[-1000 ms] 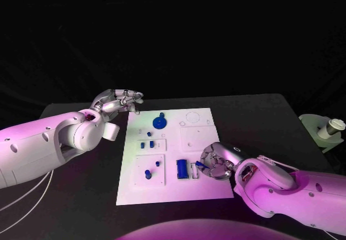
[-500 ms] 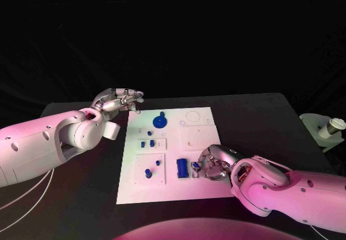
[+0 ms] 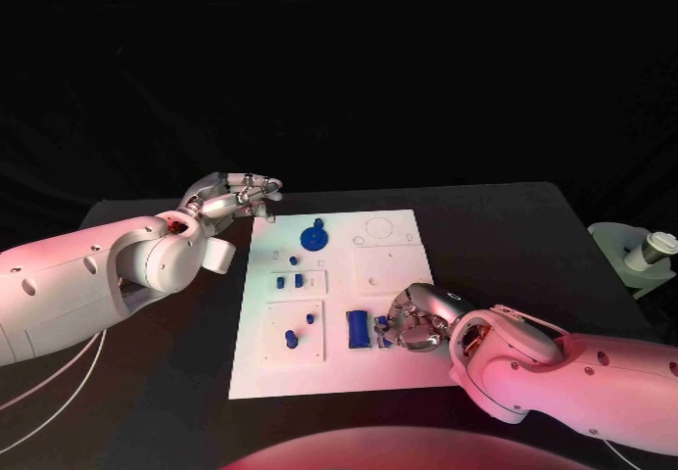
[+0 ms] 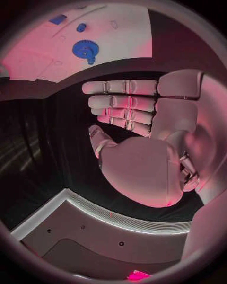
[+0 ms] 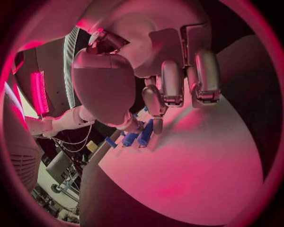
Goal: Assemble the parts on the task board
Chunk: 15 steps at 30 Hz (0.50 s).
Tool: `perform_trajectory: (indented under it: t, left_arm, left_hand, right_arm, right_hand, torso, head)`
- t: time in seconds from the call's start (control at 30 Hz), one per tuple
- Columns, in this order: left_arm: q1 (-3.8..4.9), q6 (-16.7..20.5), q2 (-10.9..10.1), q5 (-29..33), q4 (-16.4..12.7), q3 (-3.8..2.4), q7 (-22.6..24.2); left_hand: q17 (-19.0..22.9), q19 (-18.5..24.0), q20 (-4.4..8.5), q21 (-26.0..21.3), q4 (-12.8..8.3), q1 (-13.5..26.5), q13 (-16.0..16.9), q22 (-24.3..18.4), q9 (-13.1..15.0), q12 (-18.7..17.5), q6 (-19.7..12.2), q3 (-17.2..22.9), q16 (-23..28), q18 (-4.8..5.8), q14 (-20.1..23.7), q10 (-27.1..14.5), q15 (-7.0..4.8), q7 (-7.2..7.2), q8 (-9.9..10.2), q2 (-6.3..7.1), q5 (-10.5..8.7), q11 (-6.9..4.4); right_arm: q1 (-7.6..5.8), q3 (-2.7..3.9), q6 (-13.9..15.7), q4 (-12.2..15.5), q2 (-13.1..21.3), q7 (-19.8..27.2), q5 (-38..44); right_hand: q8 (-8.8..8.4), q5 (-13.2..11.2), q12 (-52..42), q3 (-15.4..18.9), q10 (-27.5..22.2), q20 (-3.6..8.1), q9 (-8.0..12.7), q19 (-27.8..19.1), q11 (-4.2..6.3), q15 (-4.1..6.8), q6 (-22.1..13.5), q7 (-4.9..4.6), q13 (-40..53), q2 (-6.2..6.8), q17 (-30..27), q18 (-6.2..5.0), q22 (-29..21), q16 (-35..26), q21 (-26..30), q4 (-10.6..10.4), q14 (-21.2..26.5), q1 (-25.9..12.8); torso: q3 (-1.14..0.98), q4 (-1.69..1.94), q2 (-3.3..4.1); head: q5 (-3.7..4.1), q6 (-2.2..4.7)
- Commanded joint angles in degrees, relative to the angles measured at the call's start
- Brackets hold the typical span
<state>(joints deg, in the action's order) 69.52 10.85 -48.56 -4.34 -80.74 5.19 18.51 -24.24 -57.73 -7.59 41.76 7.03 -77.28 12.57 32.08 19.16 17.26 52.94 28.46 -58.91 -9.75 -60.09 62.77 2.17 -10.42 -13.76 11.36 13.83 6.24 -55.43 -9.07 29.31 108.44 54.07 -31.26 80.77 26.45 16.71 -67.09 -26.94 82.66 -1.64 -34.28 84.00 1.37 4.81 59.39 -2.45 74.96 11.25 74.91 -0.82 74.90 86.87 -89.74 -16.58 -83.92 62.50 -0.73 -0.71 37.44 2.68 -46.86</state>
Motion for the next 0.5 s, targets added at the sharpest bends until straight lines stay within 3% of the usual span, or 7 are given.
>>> perform_trajectory:
  t: [0.03, 0.13, 0.23, 0.27, 0.33, 0.5]
  left_arm:
    - [0.04, -1.13, 0.03, 0.23, -0.17, -0.04, 0.12]
    - [0.04, -1.16, 0.01, 0.23, -0.18, -0.04, 0.09]
    - [0.04, -1.17, 0.0, 0.23, -0.18, -0.04, 0.06]
    - [0.04, -1.17, 0.0, 0.23, -0.17, -0.04, 0.05]
    - [0.04, -1.18, -0.01, 0.23, -0.17, -0.04, 0.03]
    - [0.04, -1.16, -0.01, 0.23, -0.14, -0.04, -0.01]
  left_hand:
    - [0.05, -0.38, -0.1, -0.27, 0.31, -0.35, 0.1, -0.04, -0.05, 0.39, -0.28, 0.17, -0.23, -0.73, 0.33, -0.38, 0.12, 0.02, 0.21, -0.18, 0.28, 0.01]
    - [0.06, -0.39, -0.1, -0.3, 0.36, -0.32, 0.1, -0.05, -0.05, 0.41, -0.28, 0.15, -0.24, -0.72, 0.33, -0.39, 0.13, 0.01, 0.21, -0.18, 0.27, 0.02]
    - [0.06, -0.39, -0.1, -0.3, 0.36, -0.32, 0.1, -0.05, -0.05, 0.41, -0.28, 0.15, -0.24, -0.72, 0.33, -0.39, 0.13, 0.01, 0.21, -0.18, 0.27, 0.02]
    - [0.06, -0.39, -0.1, -0.3, 0.36, -0.32, 0.1, -0.05, -0.05, 0.41, -0.28, 0.15, -0.24, -0.72, 0.33, -0.39, 0.13, 0.01, 0.21, -0.18, 0.27, 0.02]
    - [0.06, -0.39, -0.1, -0.3, 0.36, -0.32, 0.1, -0.05, -0.05, 0.41, -0.28, 0.15, -0.24, -0.72, 0.33, -0.39, 0.13, 0.01, 0.21, -0.18, 0.27, 0.02]
    - [0.06, -0.39, -0.1, -0.3, 0.36, -0.32, 0.1, -0.05, -0.05, 0.41, -0.28, 0.15, -0.24, -0.72, 0.33, -0.39, 0.13, 0.01, 0.21, -0.18, 0.27, 0.02]
  right_arm:
    - [0.08, -0.02, -1.44, 0.05, -0.15, -0.49, 0.67]
    - [0.08, -0.02, -1.61, 0.06, -0.18, -0.54, 0.86]
    - [0.08, -0.01, -1.76, 0.11, -0.22, -0.53, 0.97]
    - [0.08, -0.01, -1.79, 0.13, -0.23, -0.52, 1.0]
    - [0.08, -0.01, -1.81, 0.17, -0.23, -0.49, 1.06]
    - [0.08, -0.01, -1.76, 0.28, -0.11, -0.41, 1.38]
  right_hand:
    - [-0.28, -0.82, -0.22, 0.61, 0.49, 0.23, 0.11, 6.0, 0.05, 0.1, 0.15, -0.3, 1.52, -0.15, 8.07, 0.82, 15.1, 0.35, -0.26, -0.03, -4.74, -0.88]
    - [-0.33, -2.14, -0.19, 1.11, 0.49, 0.22, 0.2, 6.0, 0.03, 0.07, 0.23, -0.32, 1.55, -0.25, 8.08, 0.82, 15.1, 0.35, -0.26, -0.07, -4.74, -1.99]
    - [-0.38, -5.28, -0.2, 2.33, 0.5, 0.19, 0.33, 6.0, 0.0, 0.04, 0.34, -0.33, 1.63, -0.24, 8.06, 0.82, 15.1, 0.33, -0.26, -0.14, -4.74, -4.0]
    - [-0.39, -4.84, -0.14, 2.59, 0.48, 0.19, 0.35, 6.0, 0.01, 0.05, 0.34, -0.32, 1.61, -0.16, 8.07, 0.82, 15.1, 0.34, -0.26, -0.11, -4.74, -4.29]
    - [-0.33, 0.47, -0.16, 4.28, 0.5, 0.3, 0.32, 6.0, 0.08, 0.14, 0.37, -0.24, 1.72, 0.31, 8.1, 0.82, 15.1, 0.34, -0.26, 0.0, -4.73, -5.36]
    - [-0.31, 0.68, -0.08, 4.85, 0.48, 0.3, 0.32, 6.0, 0.08, 0.14, 0.38, -0.24, 1.7, 0.32, 8.08, 0.82, 15.1, 0.33, -0.26, -0.08, -4.73, -5.68]
  torso:
    - [-0.01, -0.02, -0.02]
    - [-0.01, -0.04, -0.02]
    - [-0.03, -0.06, 0.0]
    - [-0.03, -0.06, 0.0]
    - [-0.03, -0.07, 0.0]
    - [-0.02, -0.07, -0.03]
  head:
    - [-0.04, -0.02]
    - [-0.05, -0.02]
    - [-0.07, -0.1]
    - [-0.07, -0.1]
    - [-0.07, -0.12]
    - [-0.11, -0.16]
